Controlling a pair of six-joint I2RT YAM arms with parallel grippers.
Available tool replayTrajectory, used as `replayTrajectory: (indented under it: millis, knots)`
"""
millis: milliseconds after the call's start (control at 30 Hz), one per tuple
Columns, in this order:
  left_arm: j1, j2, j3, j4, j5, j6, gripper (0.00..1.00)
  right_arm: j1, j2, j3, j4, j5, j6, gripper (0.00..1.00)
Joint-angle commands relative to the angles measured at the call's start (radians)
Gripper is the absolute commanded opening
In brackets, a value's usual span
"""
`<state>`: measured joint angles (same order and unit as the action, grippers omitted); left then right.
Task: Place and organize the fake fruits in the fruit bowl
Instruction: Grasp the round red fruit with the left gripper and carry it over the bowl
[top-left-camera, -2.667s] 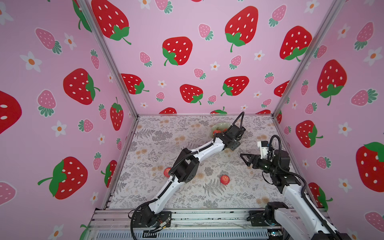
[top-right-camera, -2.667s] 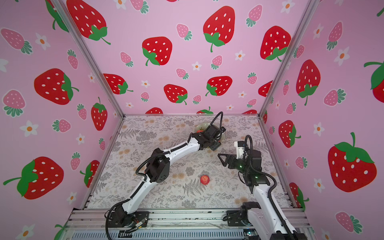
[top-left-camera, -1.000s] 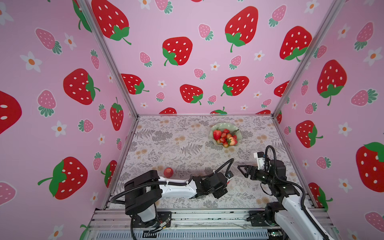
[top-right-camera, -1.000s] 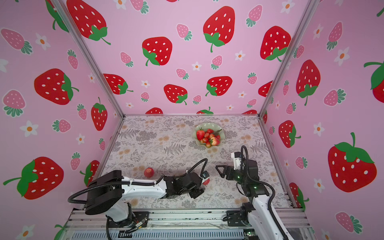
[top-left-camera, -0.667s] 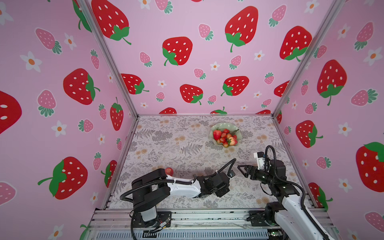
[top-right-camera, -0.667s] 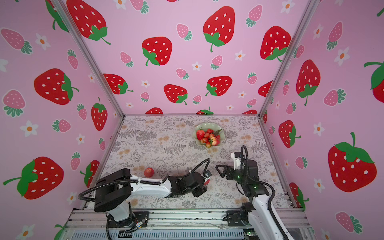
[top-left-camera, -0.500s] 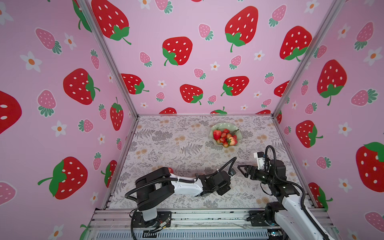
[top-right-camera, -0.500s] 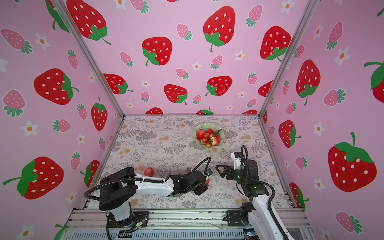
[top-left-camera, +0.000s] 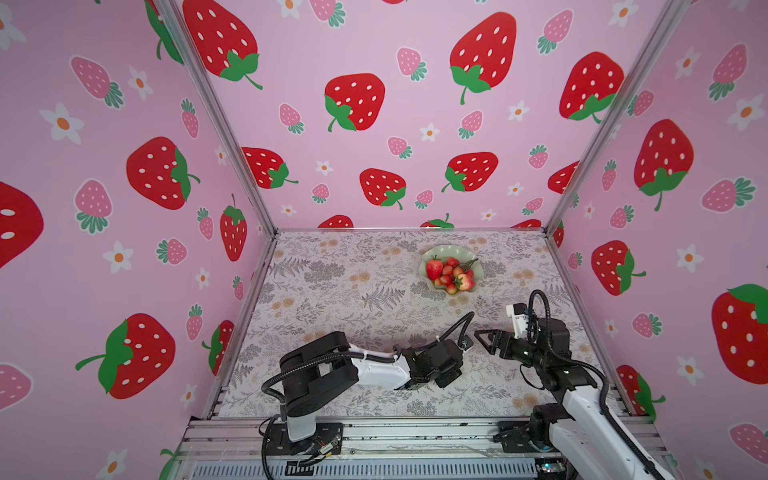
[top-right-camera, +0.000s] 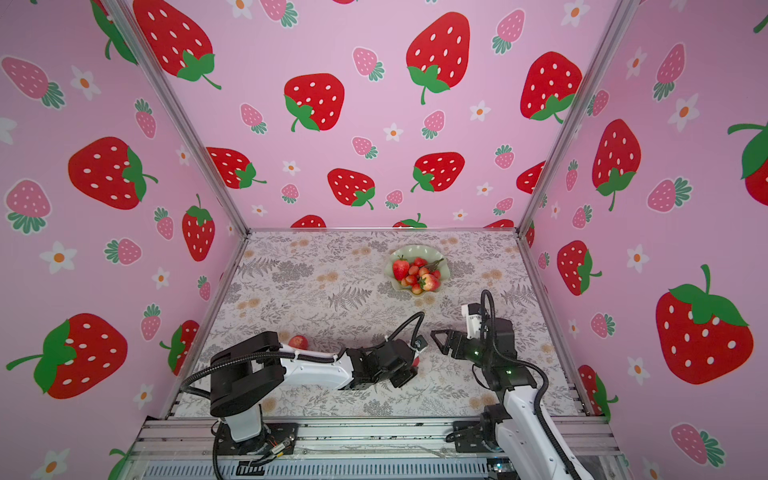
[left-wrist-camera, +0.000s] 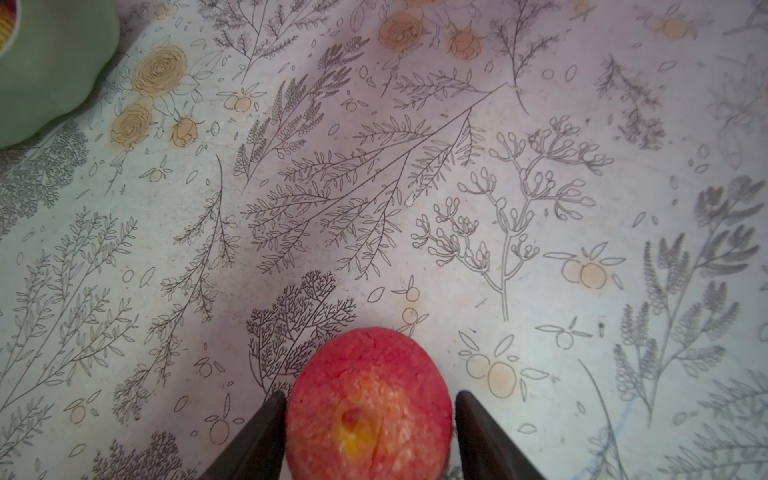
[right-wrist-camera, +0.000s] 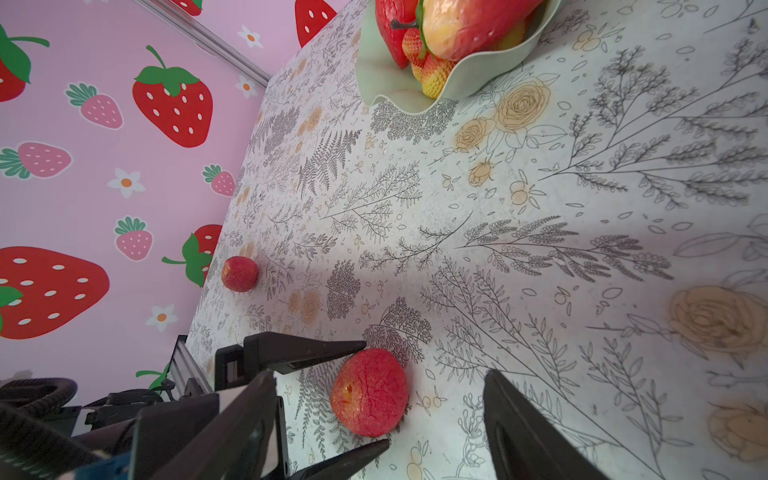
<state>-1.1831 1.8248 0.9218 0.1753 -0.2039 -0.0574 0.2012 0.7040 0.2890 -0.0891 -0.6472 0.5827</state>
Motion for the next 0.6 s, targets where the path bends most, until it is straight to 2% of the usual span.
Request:
replayTrajectory:
  millis: [0,200,367,567]
  knots:
    - [0.015,-0.021,0.021,0.011,0.018,-0.013,0.62,0.003,0.005,0.009,0.026,-0.009,0.000,0.80]
    - [0.056,-0.165,-0.036,0.005,0.023,-0.003,0.58,0.004,0.041,0.002,0.074,-0.016,0.010,0.80]
    - [0.150,-0.253,0.003,-0.054,0.065,0.022,0.58,0.004,0.133,0.053,0.161,-0.035,0.012,0.80]
    - [0.301,-0.148,0.216,-0.125,0.102,0.073,0.58,0.005,0.316,0.220,0.196,-0.072,-0.046,0.79]
